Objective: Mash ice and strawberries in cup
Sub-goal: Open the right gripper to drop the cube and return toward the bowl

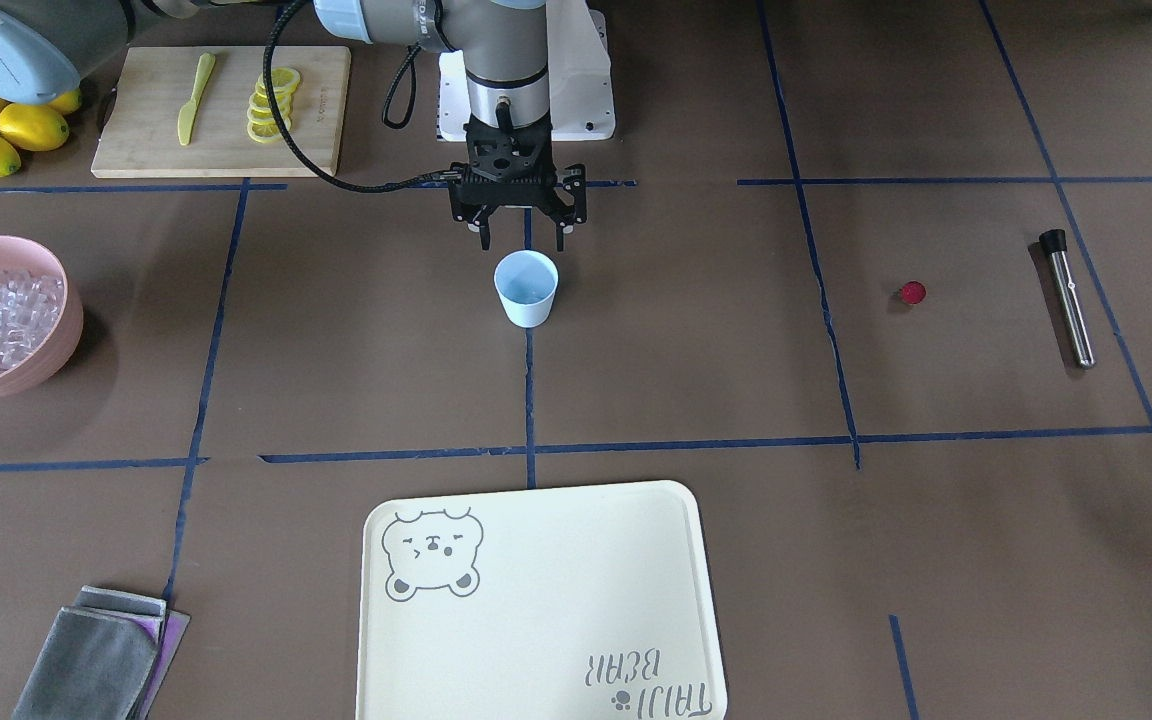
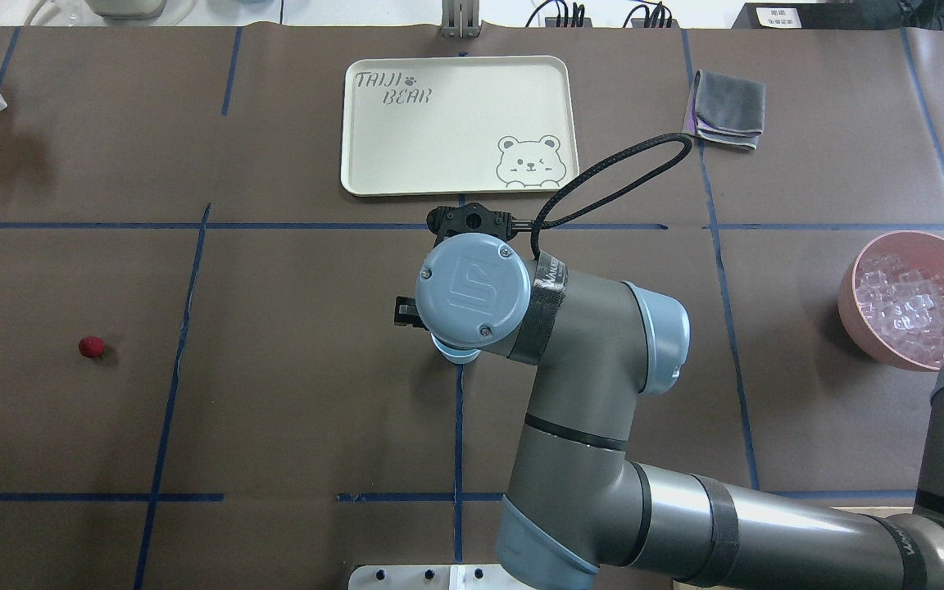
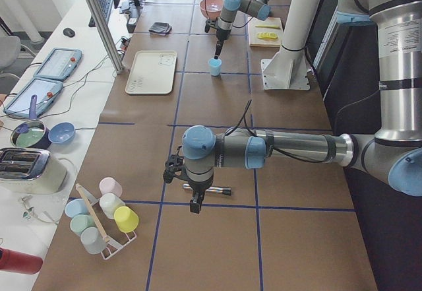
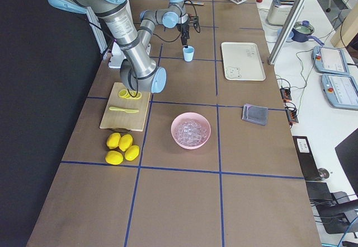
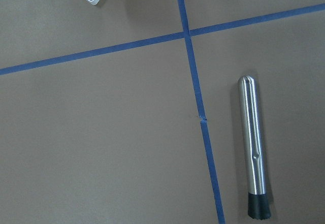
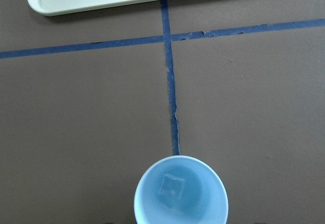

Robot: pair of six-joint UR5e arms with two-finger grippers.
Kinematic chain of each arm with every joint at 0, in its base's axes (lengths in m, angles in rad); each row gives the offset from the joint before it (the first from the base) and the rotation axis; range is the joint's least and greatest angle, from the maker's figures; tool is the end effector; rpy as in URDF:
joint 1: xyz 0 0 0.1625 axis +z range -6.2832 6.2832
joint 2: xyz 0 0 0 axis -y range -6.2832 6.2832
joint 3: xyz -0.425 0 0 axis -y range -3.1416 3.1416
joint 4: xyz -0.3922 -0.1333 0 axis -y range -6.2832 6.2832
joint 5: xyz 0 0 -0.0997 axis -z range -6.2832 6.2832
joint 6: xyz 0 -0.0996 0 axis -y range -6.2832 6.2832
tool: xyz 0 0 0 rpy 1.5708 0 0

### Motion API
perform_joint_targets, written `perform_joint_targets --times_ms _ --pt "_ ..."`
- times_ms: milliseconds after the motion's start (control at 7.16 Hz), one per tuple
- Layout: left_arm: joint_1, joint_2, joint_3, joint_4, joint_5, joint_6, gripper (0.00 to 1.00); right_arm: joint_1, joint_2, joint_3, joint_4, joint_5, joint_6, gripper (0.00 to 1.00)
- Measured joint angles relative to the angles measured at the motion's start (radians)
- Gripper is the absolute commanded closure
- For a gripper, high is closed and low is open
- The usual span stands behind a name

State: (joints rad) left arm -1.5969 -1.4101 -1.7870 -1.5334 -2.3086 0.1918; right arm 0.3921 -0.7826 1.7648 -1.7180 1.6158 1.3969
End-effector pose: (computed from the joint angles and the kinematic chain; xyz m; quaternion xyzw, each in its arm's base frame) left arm -0.0774 -0.4227 0.6321 0.0476 0.3575 0.0804 0.9292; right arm -0.5605 -0.3712 0.1289 0.0934 -0.3950 0.0904 0.9094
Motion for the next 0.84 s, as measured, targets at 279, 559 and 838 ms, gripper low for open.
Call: perform_joint_targets --times_ms 279,559,838 --pt "0.0 0.0 0.0 0.0 0.0 0.0 0.0 0.102 -0.034 0.012 -0.004 0.096 -0.082 0.02" --pt "0.0 0.0 0.001 0.001 0.0 0.0 0.0 0.284 -0.171 0.092 -0.005 0.264 -0.299 0.02" --pt "0.0 0.001 -0.001 -0.001 0.0 0.001 0.0 0.467 -0.384 0.196 0.001 0.42 -0.593 0.02"
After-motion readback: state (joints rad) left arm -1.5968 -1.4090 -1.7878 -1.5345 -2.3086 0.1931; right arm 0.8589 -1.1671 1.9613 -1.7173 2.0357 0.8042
